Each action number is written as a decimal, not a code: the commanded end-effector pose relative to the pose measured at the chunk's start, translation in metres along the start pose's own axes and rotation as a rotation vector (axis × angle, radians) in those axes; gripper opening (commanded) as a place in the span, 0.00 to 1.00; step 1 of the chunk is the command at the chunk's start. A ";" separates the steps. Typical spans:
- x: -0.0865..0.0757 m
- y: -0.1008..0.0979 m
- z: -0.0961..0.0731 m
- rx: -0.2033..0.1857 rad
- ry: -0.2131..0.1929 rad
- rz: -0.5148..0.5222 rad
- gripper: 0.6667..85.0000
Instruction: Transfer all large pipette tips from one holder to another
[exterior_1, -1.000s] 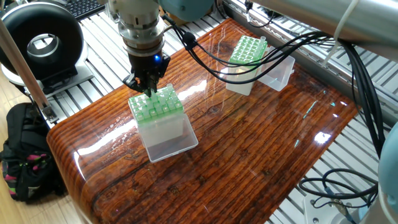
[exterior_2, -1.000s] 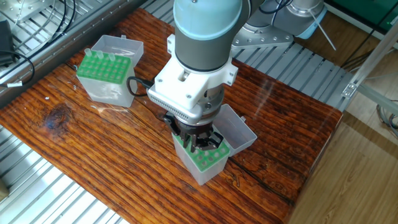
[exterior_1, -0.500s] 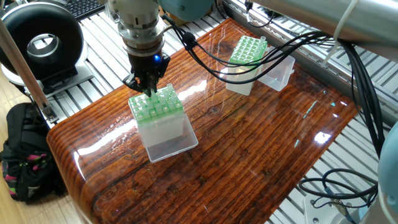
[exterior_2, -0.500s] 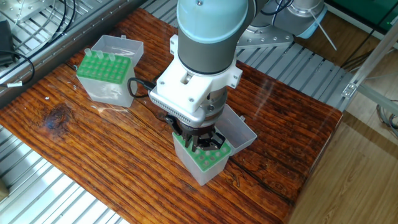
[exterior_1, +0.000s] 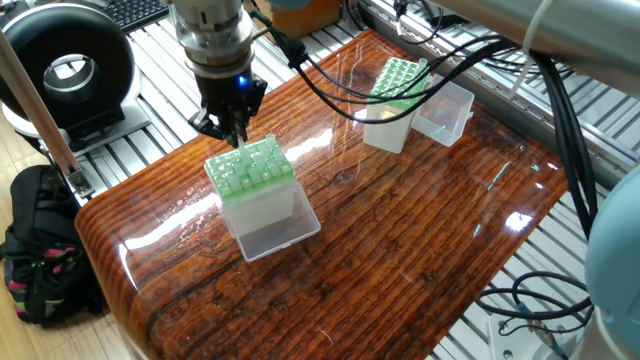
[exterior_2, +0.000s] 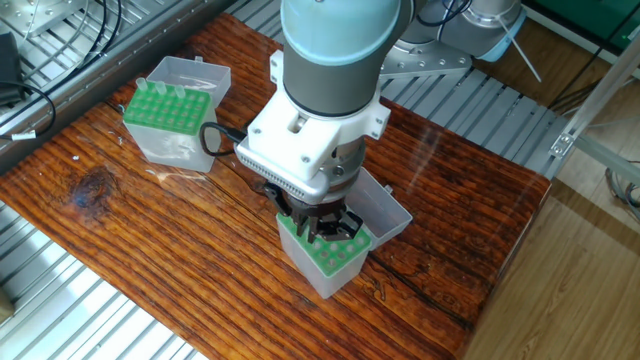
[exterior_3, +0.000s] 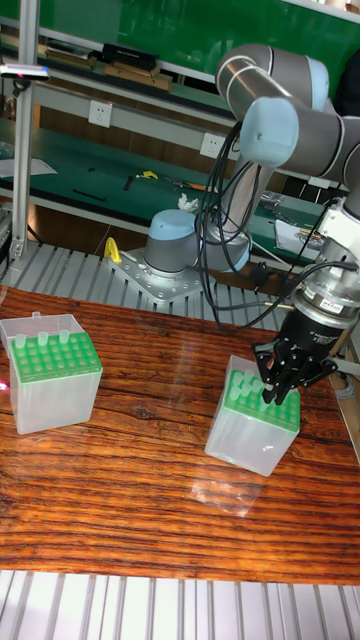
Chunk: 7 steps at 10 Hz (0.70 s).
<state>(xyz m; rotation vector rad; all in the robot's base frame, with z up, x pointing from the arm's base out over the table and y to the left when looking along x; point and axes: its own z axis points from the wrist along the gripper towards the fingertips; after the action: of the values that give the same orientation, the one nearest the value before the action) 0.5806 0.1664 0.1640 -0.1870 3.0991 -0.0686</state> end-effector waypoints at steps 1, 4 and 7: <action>-0.005 -0.001 -0.014 -0.012 0.010 -0.008 0.20; -0.009 -0.004 -0.030 -0.007 0.020 -0.019 0.19; -0.009 -0.003 -0.037 -0.015 0.023 -0.027 0.19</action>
<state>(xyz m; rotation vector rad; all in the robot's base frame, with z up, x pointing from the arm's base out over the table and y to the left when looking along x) 0.5883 0.1634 0.1928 -0.2215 3.1156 -0.0735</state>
